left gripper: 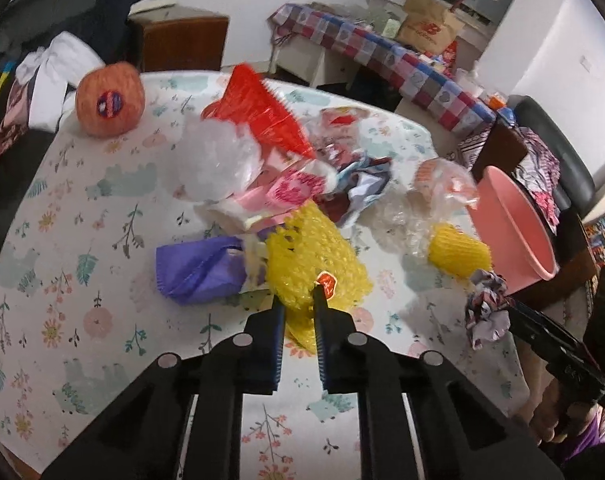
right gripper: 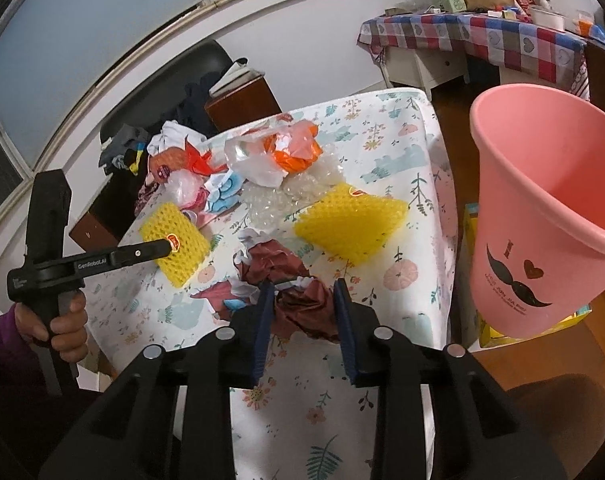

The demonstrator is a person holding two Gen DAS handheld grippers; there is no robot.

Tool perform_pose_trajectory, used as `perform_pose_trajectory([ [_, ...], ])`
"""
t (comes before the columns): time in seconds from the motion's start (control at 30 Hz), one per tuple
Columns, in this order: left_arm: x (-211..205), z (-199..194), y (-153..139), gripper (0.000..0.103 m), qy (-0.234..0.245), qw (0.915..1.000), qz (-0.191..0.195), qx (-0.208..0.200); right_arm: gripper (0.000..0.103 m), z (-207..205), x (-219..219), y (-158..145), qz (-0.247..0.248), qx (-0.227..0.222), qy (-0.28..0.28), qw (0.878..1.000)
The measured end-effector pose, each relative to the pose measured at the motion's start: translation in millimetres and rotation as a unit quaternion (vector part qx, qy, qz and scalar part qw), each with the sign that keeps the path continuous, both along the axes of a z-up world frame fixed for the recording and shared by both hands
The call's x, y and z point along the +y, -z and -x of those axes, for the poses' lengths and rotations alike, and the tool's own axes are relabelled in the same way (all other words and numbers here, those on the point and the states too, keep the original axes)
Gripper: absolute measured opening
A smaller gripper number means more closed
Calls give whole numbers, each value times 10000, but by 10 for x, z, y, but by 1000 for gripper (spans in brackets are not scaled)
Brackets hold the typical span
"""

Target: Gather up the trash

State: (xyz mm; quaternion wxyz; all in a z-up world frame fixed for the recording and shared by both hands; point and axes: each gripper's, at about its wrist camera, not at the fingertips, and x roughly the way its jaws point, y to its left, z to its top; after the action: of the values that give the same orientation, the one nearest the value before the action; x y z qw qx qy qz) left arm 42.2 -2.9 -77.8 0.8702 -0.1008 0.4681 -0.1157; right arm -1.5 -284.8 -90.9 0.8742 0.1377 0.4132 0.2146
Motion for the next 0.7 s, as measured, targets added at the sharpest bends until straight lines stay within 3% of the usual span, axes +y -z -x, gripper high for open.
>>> perform_pose_trajectory([
  [0.37,-386,157,-498,10,754,9935,88,-850,31,46,-269,-195,-157,-390,440,9981],
  [0.7,-1226,13,-757,10,1649,9787,170,-1212,31,67,-997,-380,66,-741,1723,9822],
])
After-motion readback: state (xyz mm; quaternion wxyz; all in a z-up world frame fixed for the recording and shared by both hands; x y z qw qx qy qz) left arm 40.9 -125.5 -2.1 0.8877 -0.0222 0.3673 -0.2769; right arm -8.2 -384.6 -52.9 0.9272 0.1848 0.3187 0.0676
